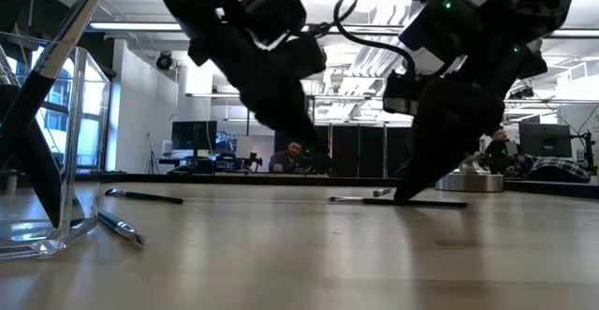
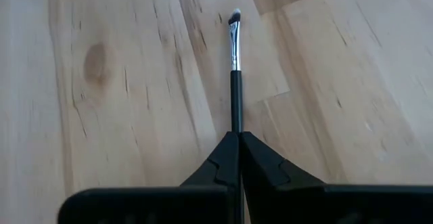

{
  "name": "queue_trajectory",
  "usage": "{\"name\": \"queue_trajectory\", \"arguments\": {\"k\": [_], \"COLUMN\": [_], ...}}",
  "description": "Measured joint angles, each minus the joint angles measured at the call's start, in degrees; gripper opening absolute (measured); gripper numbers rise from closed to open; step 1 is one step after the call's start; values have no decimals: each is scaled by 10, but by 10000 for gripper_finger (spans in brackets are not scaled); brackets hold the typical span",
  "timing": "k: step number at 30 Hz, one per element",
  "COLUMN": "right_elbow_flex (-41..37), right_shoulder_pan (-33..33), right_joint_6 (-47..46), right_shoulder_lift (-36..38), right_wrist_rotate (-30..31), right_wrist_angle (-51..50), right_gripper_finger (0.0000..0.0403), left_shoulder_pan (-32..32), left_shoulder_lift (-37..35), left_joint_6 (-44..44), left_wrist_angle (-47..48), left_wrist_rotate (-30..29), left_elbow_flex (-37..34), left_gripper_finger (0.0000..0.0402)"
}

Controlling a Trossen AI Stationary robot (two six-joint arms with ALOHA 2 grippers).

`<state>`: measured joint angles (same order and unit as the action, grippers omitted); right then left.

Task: Pick & Place Makeup Supplies
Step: Put the silver makeup brush into the transparent organizer

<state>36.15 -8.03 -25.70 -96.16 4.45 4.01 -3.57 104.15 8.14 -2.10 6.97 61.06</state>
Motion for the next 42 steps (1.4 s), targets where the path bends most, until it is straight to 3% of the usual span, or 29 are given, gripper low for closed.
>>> {"name": "queue_trajectory", "arguments": {"k": [17, 25, 33, 42], "right_elbow_flex": [-1, -1, -2, -3], "right_shoulder_pan": [0, 4, 20, 15], "right_joint_6": [74, 112, 88, 42], "right_shoulder_lift": [0, 0, -1, -1], "right_wrist_rotate": [-13, -23, -47, -40], "right_wrist_angle": [0, -11, 7, 24], "right_gripper_finger": [1, 1, 1, 1], "left_shoulder_pan": [-12, 34, 67, 66], "left_shoulder_lift": [3, 38, 60, 60], "left_joint_6": [-14, -15, -40, -20], "left_wrist_angle": [5, 1, 4, -11], "left_wrist_rotate": [-9, -3, -60, -60], "left_elbow_flex": [2, 5, 2, 2], "left_gripper_finger": [0, 0, 0, 0]}}
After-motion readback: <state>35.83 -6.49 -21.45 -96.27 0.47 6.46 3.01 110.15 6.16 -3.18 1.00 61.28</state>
